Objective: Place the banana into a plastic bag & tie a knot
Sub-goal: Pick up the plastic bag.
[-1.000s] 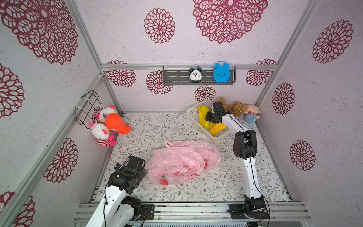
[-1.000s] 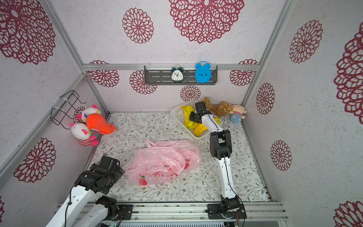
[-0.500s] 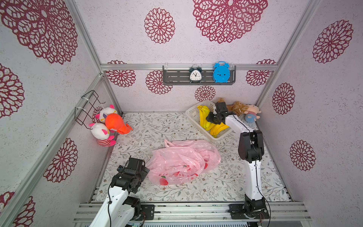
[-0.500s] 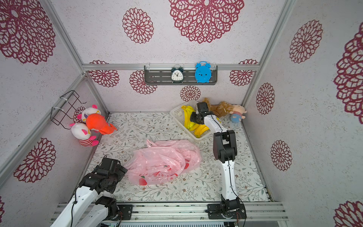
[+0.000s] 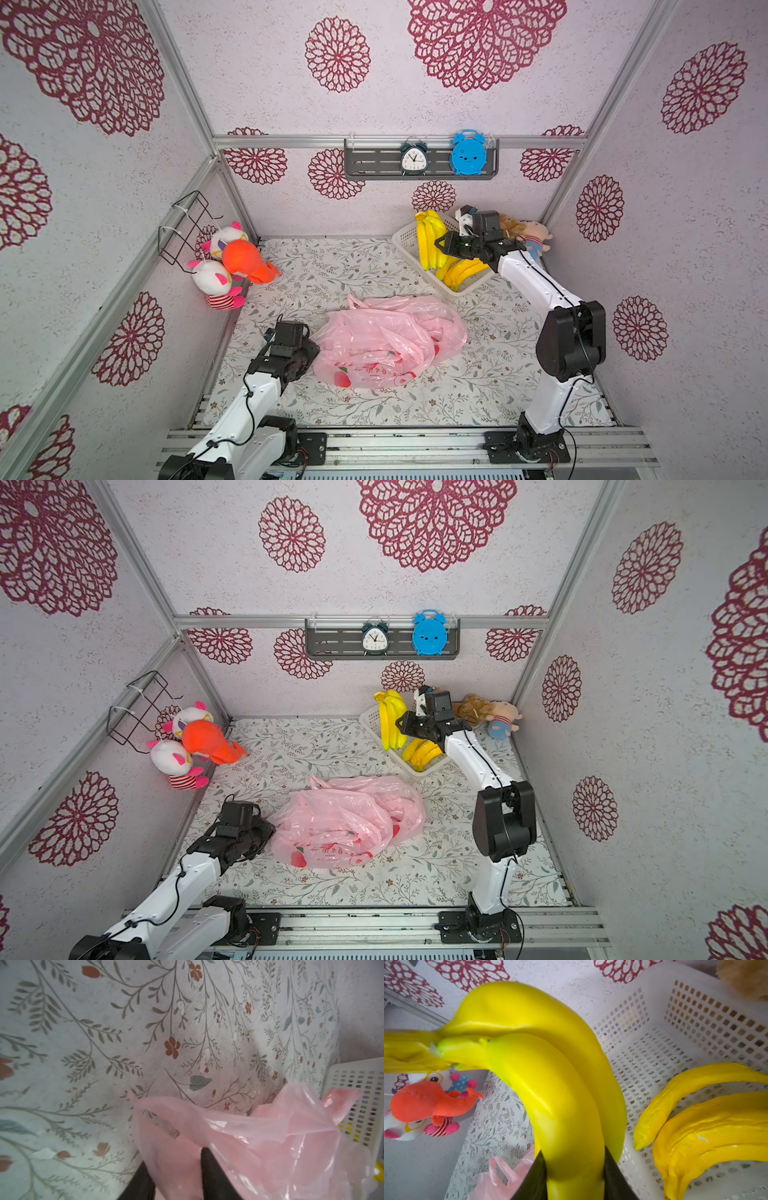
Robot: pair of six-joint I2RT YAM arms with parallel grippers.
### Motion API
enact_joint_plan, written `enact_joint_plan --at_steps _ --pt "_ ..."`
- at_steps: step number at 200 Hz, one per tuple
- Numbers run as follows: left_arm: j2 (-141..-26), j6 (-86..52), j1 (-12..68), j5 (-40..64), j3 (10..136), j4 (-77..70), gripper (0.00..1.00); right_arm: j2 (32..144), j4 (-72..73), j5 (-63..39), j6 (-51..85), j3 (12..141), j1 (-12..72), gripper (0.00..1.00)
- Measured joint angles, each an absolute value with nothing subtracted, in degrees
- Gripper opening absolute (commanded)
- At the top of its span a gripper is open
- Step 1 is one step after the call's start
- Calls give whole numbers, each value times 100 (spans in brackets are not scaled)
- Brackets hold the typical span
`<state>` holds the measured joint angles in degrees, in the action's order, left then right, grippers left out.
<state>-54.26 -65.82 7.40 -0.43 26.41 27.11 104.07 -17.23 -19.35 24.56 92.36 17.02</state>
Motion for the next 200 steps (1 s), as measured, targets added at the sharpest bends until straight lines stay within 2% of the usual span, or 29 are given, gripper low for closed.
enact_joint_plan --at_steps 30,66,109,164,200 --pt "-5238 -6322 738 -106 3153 2912 0 9963 -1730 -2156 2300 8720 1964 0" --pt "-4753 -6158 740 -156 3529 3166 0 9391 -1715 -2488 2134 8184 2338 0" --pt "-4746 -6073 823 -161 3881 3424 0 8877 -1422 -3138 1931 7721 3037 0" --pt "-5094 -5994 1079 -209 4178 3548 0 8836 -1323 -3732 1363 7314 4311 0" --pt "-5146 -5996 1168 -231 4202 3612 0 9032 -1352 -3889 1055 7260 4786 0"
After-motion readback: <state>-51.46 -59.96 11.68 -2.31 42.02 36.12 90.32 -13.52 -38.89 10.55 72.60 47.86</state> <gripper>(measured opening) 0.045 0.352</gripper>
